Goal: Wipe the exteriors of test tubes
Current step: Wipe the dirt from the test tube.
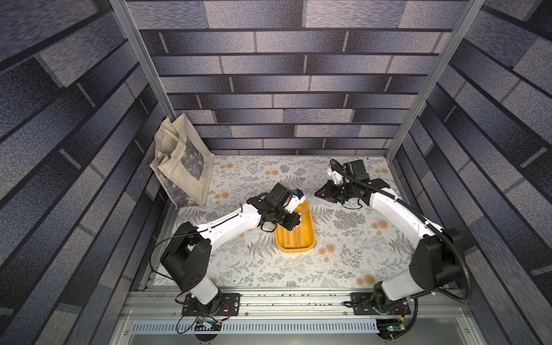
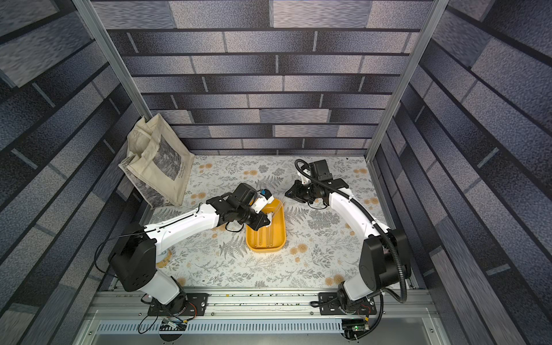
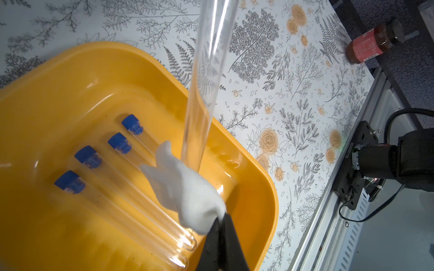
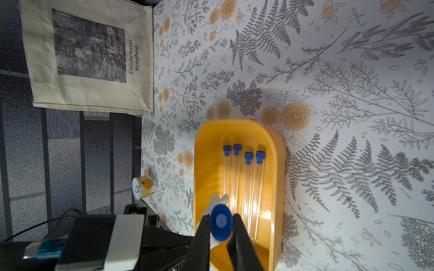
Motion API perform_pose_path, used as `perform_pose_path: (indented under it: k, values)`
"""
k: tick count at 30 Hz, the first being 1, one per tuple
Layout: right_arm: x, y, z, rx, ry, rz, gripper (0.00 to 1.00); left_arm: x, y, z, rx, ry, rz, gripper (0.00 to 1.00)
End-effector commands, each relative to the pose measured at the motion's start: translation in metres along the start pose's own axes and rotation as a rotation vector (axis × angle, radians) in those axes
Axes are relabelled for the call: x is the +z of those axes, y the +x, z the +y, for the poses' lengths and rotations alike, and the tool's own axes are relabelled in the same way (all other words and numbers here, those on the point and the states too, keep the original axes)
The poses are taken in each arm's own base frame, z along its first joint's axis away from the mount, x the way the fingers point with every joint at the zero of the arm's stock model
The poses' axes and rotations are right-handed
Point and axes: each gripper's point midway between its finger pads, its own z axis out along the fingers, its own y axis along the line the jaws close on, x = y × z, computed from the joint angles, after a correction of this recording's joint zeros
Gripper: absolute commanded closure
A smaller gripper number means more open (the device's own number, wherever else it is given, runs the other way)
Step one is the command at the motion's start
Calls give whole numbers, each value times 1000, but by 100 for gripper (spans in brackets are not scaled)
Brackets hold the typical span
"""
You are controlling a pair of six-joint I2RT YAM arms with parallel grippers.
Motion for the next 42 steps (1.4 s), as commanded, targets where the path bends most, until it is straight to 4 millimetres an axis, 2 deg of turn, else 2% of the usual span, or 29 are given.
perform_pose_path:
  k: [1,8,15,18,23,31,34,38,42]
  values:
    - [1,2,-4,12,9,0,83,0,-30,-7,36,10,-43,97]
    - [2,4,-4,17,2,0,84,2,-69,-15,82,9,-48,97]
    - [2,5,-5,17,7,0,84,0,-80,-17,91,7,-74,97]
    - [3,5,-6,17,6,1,84,-1,-74,-15,84,-4,-69,97]
    - [4,2,-5,16,5,0,84,-4,-52,-2,41,-28,-54,97]
    - [4,-6,-1,14,6,-9,83,-14,4,-7,-6,8,-5,97]
    - [6,-9,0,14,3,-9,83,-21,19,-8,-8,15,-2,96]
    - [8,-11,1,19,-1,-8,83,-23,22,-8,-12,29,-6,96]
    - [6,-11,2,19,-3,-9,83,-19,11,-8,-1,37,-11,96]
